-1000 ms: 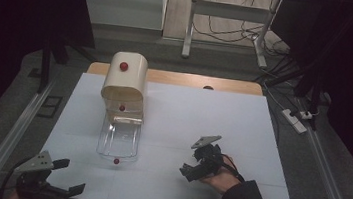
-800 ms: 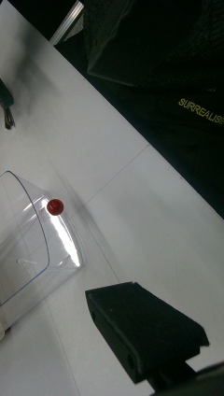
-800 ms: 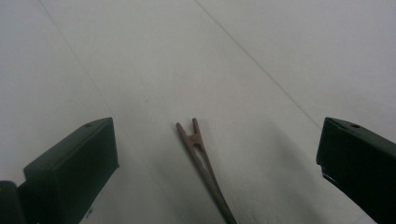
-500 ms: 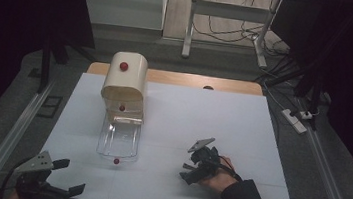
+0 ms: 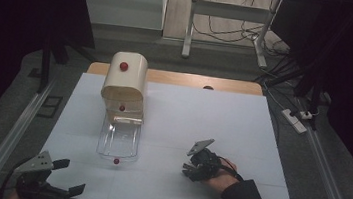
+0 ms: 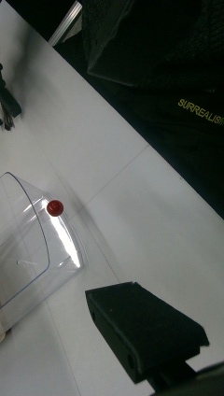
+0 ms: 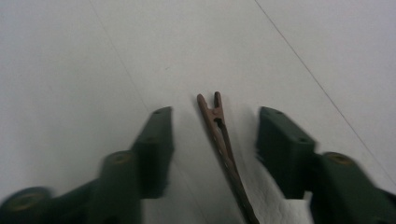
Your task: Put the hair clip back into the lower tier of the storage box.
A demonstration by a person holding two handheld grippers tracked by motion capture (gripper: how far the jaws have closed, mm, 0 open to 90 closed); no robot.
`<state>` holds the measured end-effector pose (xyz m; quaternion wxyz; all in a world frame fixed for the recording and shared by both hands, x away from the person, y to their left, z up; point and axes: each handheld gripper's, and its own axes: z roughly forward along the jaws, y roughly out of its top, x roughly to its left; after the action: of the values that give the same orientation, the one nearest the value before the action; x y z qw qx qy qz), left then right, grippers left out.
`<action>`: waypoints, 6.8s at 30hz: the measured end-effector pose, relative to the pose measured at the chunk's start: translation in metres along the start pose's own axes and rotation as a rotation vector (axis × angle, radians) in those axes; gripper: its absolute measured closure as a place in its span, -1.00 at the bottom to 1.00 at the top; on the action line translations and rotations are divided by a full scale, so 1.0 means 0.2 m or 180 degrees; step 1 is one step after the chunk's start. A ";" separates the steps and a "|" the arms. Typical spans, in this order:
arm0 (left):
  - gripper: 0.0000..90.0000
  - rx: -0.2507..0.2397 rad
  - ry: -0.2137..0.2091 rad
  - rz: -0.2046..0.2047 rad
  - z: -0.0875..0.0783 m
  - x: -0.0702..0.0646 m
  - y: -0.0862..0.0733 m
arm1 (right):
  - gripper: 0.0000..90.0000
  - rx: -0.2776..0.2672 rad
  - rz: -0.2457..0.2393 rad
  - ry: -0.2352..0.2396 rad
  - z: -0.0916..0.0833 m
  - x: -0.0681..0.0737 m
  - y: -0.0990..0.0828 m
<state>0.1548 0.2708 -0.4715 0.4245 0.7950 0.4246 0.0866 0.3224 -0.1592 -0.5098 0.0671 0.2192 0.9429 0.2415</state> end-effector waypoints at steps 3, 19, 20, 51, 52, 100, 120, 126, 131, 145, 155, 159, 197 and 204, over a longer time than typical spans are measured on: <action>-1.00 0.0000 -0.0004 0.0003 0.00 0.00 0.00 | 0.50 0.0020 -0.0008 0.0011 -0.01 -0.01 0.00; -1.00 0.0008 -0.0011 -0.0009 0.00 0.00 0.00 | 0.86 0.0084 -0.0005 0.0112 -0.03 -0.01 0.00; -1.00 0.0008 -0.0011 -0.0009 0.00 0.00 0.00 | 0.87 0.0082 0.0012 0.0119 -0.03 -0.01 0.00; -1.00 0.0051 -0.0006 0.0001 0.01 0.00 0.00 | 0.76 -0.0082 -0.0045 0.0031 0.04 0.00 0.08; -1.00 0.0052 -0.0005 0.0003 0.01 0.00 0.00 | 0.76 -0.0075 -0.0044 0.0027 0.04 0.00 0.08; -0.99 0.0048 -0.0030 -0.0062 0.01 0.01 0.00 | 0.76 -0.0813 0.0116 0.0298 -0.14 -0.01 0.27; -0.99 0.0048 -0.0053 -0.0082 0.01 0.01 0.00 | 0.76 -0.1066 0.0152 0.0410 -0.15 -0.02 0.43; -0.99 0.0045 -0.0057 -0.0087 0.01 0.02 0.00 | 0.76 -0.1149 0.0150 0.0444 -0.16 -0.02 0.48; -0.99 0.0046 -0.0058 -0.0087 0.01 0.02 0.00 | 0.76 -0.1226 0.0217 0.0494 -0.16 -0.04 0.52; -0.99 0.0048 -0.0069 -0.0093 0.01 0.02 0.00 | 0.76 -0.1334 0.0242 0.0559 -0.14 -0.05 0.63; -0.99 0.0050 -0.0075 -0.0099 0.01 0.02 0.00 | 0.76 -0.1399 0.0250 0.0610 -0.12 -0.04 0.69; -0.99 0.0050 -0.0077 -0.0105 0.01 0.02 0.00 | 0.76 -0.1429 0.0231 0.0632 -0.11 -0.02 0.72; -0.99 0.0044 -0.0091 -0.0122 0.01 0.02 0.00 | 0.76 -0.1417 -0.0115 0.0710 0.12 0.17 0.91; -0.99 0.0046 -0.0091 -0.0119 0.01 0.03 0.00 | 0.76 -0.1334 -0.0149 0.0682 0.19 0.19 0.89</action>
<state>0.1593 0.2732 -0.4736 0.4262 0.7912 0.4339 0.0642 0.3640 0.0134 -0.4574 0.0163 0.1517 0.8788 0.4522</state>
